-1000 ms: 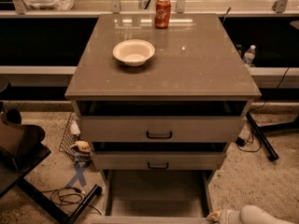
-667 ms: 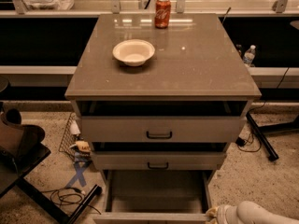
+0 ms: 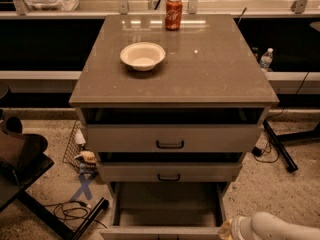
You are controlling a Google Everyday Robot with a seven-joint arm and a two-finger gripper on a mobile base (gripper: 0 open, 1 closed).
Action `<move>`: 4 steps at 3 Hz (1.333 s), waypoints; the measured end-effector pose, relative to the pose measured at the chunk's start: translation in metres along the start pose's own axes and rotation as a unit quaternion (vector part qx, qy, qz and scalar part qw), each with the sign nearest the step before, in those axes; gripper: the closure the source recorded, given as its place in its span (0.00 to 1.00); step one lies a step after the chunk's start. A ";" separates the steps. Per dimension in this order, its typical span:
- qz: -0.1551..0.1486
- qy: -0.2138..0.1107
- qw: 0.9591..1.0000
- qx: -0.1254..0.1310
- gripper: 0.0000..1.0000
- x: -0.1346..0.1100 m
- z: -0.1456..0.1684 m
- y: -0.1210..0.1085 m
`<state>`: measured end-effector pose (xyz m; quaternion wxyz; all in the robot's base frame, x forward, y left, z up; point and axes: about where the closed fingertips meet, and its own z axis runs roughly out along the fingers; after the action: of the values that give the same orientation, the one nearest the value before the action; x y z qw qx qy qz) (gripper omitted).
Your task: Open bottom drawer
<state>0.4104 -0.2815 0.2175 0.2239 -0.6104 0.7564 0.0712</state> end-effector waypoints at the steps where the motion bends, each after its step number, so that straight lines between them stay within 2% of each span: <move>1: -0.014 0.092 0.996 -0.003 1.00 -0.009 -0.068 -0.037; 2: -0.026 0.161 0.985 -0.056 1.00 -0.009 -0.114 -0.023; 3: -0.056 0.167 0.982 -0.071 1.00 -0.031 -0.106 -0.033; 4: -0.054 0.160 0.983 -0.073 1.00 -0.028 -0.104 -0.032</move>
Offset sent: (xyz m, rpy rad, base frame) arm 0.0080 -0.0091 0.1695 -0.4862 0.3099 0.2518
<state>0.4196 -0.3039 0.3269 0.0590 -0.6685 0.7412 0.0153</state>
